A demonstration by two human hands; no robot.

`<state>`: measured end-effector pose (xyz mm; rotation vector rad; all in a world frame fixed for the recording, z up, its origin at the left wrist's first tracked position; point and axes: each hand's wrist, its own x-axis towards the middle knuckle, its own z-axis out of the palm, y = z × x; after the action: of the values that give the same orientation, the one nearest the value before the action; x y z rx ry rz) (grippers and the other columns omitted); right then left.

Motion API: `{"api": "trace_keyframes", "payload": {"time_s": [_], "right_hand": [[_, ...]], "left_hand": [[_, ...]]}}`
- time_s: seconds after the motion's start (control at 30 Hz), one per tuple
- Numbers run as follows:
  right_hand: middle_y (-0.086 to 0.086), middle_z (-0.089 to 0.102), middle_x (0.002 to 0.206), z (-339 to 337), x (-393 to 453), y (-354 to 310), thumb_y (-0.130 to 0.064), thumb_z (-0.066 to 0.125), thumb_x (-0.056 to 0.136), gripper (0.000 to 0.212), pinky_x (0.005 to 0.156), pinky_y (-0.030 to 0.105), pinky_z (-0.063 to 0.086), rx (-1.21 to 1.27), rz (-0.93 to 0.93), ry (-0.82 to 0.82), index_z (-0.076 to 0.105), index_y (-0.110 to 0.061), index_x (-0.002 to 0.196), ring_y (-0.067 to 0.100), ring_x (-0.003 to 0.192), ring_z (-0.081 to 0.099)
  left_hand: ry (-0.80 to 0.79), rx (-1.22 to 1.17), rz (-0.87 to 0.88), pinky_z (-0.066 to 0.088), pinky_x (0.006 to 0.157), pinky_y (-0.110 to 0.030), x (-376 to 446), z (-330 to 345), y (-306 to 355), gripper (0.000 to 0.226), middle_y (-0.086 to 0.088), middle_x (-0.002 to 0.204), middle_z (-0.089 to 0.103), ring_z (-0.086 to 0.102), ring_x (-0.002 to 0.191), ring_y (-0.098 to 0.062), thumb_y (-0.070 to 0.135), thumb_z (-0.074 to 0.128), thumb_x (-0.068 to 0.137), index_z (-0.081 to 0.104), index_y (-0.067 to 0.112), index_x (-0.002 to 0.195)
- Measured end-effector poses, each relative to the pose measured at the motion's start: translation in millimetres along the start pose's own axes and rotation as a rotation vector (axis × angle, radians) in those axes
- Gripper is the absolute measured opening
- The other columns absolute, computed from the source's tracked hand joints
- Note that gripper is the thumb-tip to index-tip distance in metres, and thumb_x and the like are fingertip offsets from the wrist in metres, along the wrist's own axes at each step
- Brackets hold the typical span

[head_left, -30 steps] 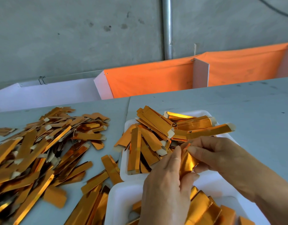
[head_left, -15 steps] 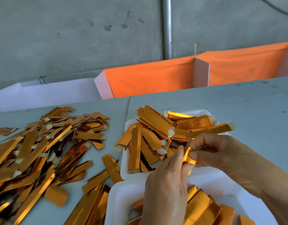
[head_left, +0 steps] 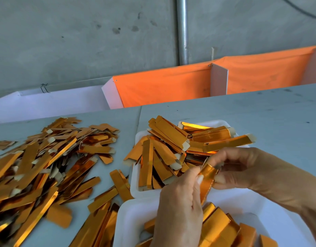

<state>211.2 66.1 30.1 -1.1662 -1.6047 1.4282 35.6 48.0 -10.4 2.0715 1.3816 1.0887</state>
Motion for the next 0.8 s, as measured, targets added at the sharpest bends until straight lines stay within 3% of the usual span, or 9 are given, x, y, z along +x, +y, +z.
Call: {"api": "trace_keyframes", "payload": {"time_s": [0.1,0.17,0.23,0.33,0.47,0.63,0.8], "right_hand": [[0.012,0.074,0.088,2.8,1.8,-0.1,0.003,0.069,0.077,0.017,0.07,0.022,0.056,0.024,0.009,0.041,0.073,-0.01,0.087,0.026,0.083,0.072],[0.013,0.074,0.088,4.2,1.6,-1.1,0.0,0.07,0.075,0.017,0.072,0.023,0.056,0.014,-0.011,0.047,0.073,-0.01,0.089,0.027,0.084,0.072],[0.012,0.073,0.087,4.0,0.8,-3.0,-0.008,0.073,0.071,0.019,0.073,0.023,0.055,-0.002,-0.024,0.045,0.074,-0.015,0.089,0.025,0.084,0.072],[0.011,0.073,0.088,2.5,-0.1,-3.9,-0.012,0.073,0.071,0.019,0.075,0.026,0.056,-0.006,-0.014,0.021,0.075,-0.018,0.09,0.024,0.084,0.071],[0.012,0.073,0.09,4.5,1.2,-3.4,-0.005,0.07,0.077,0.017,0.08,0.033,0.056,-0.03,-0.003,0.03,0.074,-0.015,0.089,0.027,0.086,0.071],[0.015,0.072,0.088,5.1,2.4,-3.0,-0.011,0.073,0.071,0.016,0.084,0.037,0.056,-0.066,-0.025,0.086,0.074,-0.014,0.087,0.03,0.086,0.07],[0.006,0.072,0.088,9.7,3.4,-3.1,-0.022,0.071,0.069,0.018,0.073,0.026,0.054,-0.091,-0.072,0.045,0.075,-0.019,0.086,0.019,0.085,0.068]], "left_hand": [[-0.016,-0.021,-0.005,0.044,0.068,-0.003,-0.1,0.0,1.1,0.033,0.023,0.089,0.06,0.056,0.08,0.016,0.034,0.039,0.098,0.056,0.032,0.126],[-0.052,-0.085,-0.027,0.047,0.069,-0.007,-0.7,-1.2,0.4,0.033,0.022,0.087,0.063,0.059,0.084,0.011,0.044,0.046,0.093,0.056,0.036,0.123],[-0.115,-0.149,-0.061,0.049,0.078,-0.012,-0.9,-2.3,-0.9,0.045,0.023,0.097,0.063,0.058,0.094,0.005,0.053,0.053,0.084,0.048,0.042,0.128],[-0.135,-0.134,-0.05,0.044,0.091,-0.011,-0.5,-2.2,-1.9,0.06,0.031,0.116,0.054,0.049,0.108,0.012,0.056,0.055,0.085,0.035,0.042,0.141],[-0.108,-0.116,-0.02,0.037,0.086,0.0,2.0,-0.1,-0.6,0.063,0.047,0.098,0.038,0.039,0.099,0.027,0.06,0.048,0.084,0.034,0.041,0.142],[-0.003,-0.184,-0.008,0.039,0.086,-0.005,2.9,0.5,-2.6,0.041,0.033,0.112,0.045,0.044,0.109,0.014,0.046,0.065,0.082,0.046,0.057,0.117],[0.004,-0.35,-0.147,0.046,0.081,-0.008,2.7,-1.1,-10.1,0.039,0.022,0.106,0.061,0.056,0.106,0.006,0.025,0.075,0.077,0.061,0.049,0.104]]}}
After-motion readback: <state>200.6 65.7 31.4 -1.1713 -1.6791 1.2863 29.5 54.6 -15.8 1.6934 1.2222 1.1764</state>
